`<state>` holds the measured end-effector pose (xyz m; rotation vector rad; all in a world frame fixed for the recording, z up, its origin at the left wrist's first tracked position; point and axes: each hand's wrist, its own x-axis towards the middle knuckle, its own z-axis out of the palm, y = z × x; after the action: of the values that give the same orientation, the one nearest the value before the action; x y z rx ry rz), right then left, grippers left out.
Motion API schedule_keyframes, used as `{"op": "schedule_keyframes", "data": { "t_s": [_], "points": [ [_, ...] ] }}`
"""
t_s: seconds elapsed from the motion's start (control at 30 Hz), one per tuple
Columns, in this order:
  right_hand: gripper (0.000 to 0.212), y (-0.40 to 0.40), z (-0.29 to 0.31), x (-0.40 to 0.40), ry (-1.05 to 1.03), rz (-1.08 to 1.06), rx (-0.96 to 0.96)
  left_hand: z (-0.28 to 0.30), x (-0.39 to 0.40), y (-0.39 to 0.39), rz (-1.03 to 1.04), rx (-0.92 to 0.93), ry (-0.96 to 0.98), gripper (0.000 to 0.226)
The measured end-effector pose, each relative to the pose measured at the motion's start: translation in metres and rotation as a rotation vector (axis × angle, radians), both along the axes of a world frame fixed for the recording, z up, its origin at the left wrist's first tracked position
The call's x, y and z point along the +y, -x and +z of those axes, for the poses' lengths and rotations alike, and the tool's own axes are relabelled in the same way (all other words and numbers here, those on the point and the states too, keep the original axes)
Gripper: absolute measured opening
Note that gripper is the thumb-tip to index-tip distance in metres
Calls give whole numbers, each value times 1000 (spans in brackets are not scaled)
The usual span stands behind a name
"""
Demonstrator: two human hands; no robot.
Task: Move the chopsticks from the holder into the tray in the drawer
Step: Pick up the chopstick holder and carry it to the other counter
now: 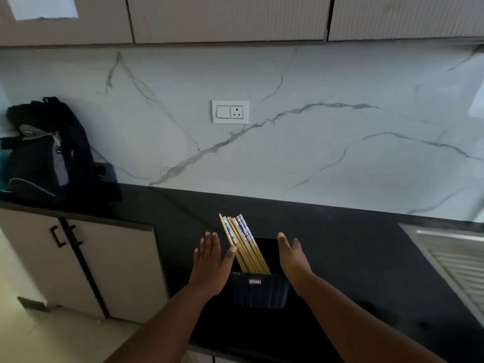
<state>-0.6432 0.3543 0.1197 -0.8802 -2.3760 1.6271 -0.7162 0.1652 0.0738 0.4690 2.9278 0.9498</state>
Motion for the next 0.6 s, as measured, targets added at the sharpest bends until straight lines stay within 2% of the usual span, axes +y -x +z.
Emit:
{"op": "schedule_keyframes", "data": {
  "t_s": [0.07,0.17,0.2,0.33,0.47,0.6],
  "points": [
    [66,5,-7,-7,86,-28,6,-10,6,7,-23,-160,-234,69],
    [50,16,-13,-5,155,-72,78,-15,17,11,-90,-468,-740,55],
    [47,19,-14,-3,155,-70,91,-15,18,11,-97,-499,-811,50],
    [36,28,-19,11,207,-16,82,-21,16,15,-127,-476,-875,34],
    [27,37,-24,23,302,63,81,-23,12,17,-118,-444,-846,28],
    [24,46,-31,32,356,155,73,-16,6,16,-91,-399,-740,34]
  ]
}}
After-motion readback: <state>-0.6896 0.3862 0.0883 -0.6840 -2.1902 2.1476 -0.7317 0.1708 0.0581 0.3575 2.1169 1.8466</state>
